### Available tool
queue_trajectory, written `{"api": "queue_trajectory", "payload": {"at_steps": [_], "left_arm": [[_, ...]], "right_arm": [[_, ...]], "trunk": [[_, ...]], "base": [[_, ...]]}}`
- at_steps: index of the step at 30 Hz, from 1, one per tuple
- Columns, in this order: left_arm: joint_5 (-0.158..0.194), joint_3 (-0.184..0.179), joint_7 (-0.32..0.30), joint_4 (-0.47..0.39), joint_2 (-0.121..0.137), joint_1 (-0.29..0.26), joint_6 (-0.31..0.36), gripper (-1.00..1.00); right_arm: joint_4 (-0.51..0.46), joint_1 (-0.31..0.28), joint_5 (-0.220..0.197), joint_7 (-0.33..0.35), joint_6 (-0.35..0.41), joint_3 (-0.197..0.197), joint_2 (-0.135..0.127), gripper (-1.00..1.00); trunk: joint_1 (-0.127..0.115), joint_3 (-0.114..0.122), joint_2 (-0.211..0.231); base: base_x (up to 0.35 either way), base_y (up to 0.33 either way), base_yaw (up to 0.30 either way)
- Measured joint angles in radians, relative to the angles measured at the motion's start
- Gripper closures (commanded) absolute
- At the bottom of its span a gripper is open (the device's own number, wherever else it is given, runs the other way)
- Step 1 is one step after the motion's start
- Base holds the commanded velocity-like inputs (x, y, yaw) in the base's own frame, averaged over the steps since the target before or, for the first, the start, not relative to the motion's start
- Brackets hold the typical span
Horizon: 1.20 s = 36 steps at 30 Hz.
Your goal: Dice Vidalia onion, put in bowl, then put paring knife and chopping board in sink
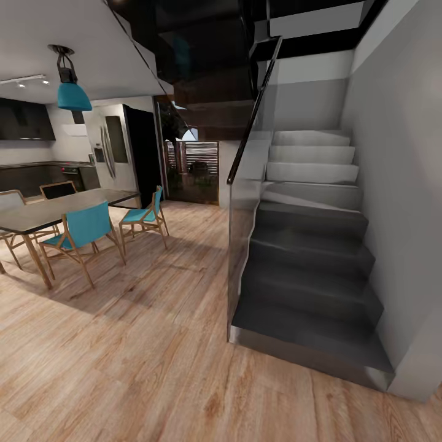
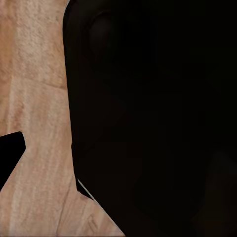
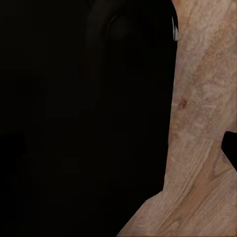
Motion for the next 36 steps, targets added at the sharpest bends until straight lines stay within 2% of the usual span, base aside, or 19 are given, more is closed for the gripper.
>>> {"api": "queue_trajectory", "payload": {"at_steps": [7, 16, 23, 28, 29, 30, 31, 32, 36], "left_arm": [[0.003, 0.006, -0.003, -0.014, 0.003, 0.016, -0.001, -1.0], [0.005, 0.008, 0.004, -0.064, 0.008, 0.015, -0.001, -1.0], [0.004, 0.009, 0.004, -0.104, 0.013, 0.015, -0.002, -1.0], [0.004, 0.009, 0.004, -0.132, 0.015, 0.015, -0.027, -1.0], [0.003, 0.008, 0.004, -0.189, 0.015, 0.015, -0.107, -1.0], [0.003, 0.008, 0.005, -0.329, 0.015, 0.015, -0.138, -1.0], [0.004, 0.008, 0.005, -0.527, 0.016, 0.014, -0.159, -1.0], [0.004, 0.009, 0.005, -0.577, 0.017, 0.012, -0.174, -1.0], [0.005, 0.01, 0.005, -0.553, 0.025, 0.015, -0.195, -1.0]], "right_arm": [[-0.029, -0.002, 0.003, -0.003, 0.007, 0.002, 0.037, -1.0], [-0.077, -0.002, 0.003, -0.003, -0.031, 0.002, 0.033, -1.0], [-0.117, -0.002, 0.004, -0.005, -0.071, -0.001, -0.005, -1.0], [-0.145, -0.002, 0.002, -0.004, -0.099, -0.002, -0.033, -1.0], [-0.202, -0.002, 0.002, -0.004, -0.167, -0.004, -0.059, -1.0], [-0.341, -0.002, 0.001, -0.004, -0.198, -0.002, -0.062, -1.0], [-0.531, -0.003, 0.001, -0.004, -0.227, -0.002, -0.062, -1.0], [-0.742, -0.004, 0.0, -0.004, -0.251, -0.001, -0.062, -1.0], [-0.749, -0.003, 0.0, -0.004, -0.288, 0.001, -0.061, -1.0]], "trunk": [[0.0, 0.0, 0.0], [0.0, 0.0, 0.0], [0.0, 0.0, 0.0], [0.0, 0.0, 0.0], [0.0, 0.0, 0.0], [0.0, 0.0, 0.0], [0.0, 0.0, 0.0], [0.0, 0.001, 0.0], [0.0, 0.0, 0.0]], "base": [[0.0, 0.0, 0.0], [0.0, 0.0, 0.0], [0.0, 0.0, 0.0], [0.0, 0.0, 0.0], [0.0, 0.0, 0.0], [0.0, 0.0, 0.0], [0.0, 0.0, 0.0], [0.0, 0.0, 0.0], [0.0, 0.0, 0.0]]}}
